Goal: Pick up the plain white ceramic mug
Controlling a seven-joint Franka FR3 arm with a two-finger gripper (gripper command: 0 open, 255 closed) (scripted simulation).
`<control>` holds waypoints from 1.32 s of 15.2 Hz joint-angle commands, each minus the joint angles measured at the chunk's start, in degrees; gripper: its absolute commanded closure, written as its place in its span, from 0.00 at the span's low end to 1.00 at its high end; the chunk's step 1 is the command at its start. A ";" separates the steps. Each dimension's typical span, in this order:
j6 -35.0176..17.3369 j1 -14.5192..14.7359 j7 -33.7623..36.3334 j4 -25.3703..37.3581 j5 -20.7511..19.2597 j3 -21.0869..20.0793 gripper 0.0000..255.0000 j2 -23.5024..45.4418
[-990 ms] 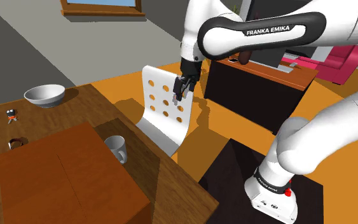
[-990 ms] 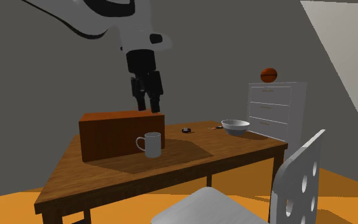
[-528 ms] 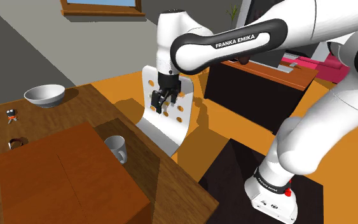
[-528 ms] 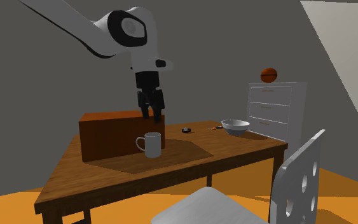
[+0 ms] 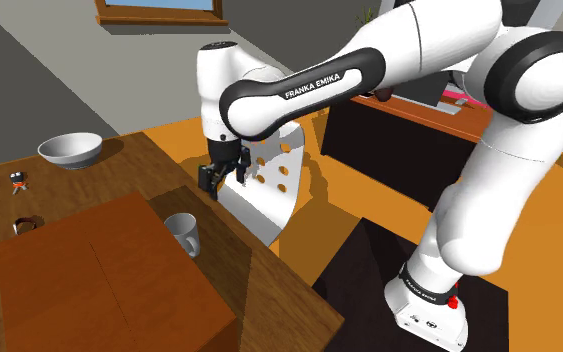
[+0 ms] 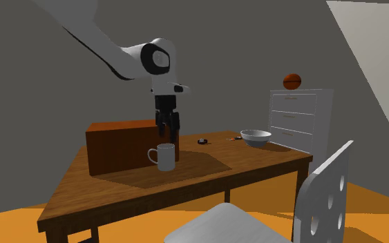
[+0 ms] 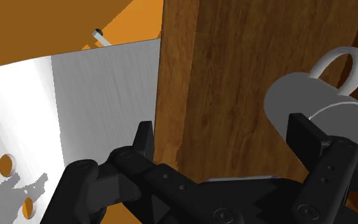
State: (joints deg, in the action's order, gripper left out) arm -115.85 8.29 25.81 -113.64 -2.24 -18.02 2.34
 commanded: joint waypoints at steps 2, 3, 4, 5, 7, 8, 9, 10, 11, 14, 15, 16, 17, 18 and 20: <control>-0.17 1.43 3.13 5.61 -1.58 -0.95 0.00 6.97; -0.07 2.01 4.07 7.55 -2.09 -1.15 0.00 9.19; 0.09 2.63 4.98 9.58 -2.59 -1.30 0.00 11.44; 0.31 3.30 5.84 11.70 -3.08 -1.40 0.00 13.70; 0.95 4.73 7.44 16.23 -4.03 -1.52 0.00 18.29; 1.05 4.95 7.61 16.81 -4.13 -1.49 0.00 18.85; 0.38 4.98 7.67 16.40 -4.23 -1.43 0.00 19.11; -0.28 5.01 7.74 16.00 -4.35 -1.37 0.00 19.39; -0.93 5.03 7.80 15.62 -4.46 -1.32 0.00 19.68; -2.87 5.13 8.02 14.56 -4.84 -1.14 0.00 20.61; -3.87 5.19 8.14 14.05 -5.06 -1.04 0.00 21.13; -3.87 5.19 8.13 14.04 -5.06 -1.04 0.00 21.12; -3.87 5.19 8.13 14.05 -5.06 -1.04 0.00 21.13; -3.89 5.21 8.18 13.96 -5.04 -1.06 1.00 21.05; -3.87 5.20 8.17 13.98 -5.04 -1.06 1.00 21.06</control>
State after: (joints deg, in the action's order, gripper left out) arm -119.70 13.48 33.97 -99.64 -7.27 -19.09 23.39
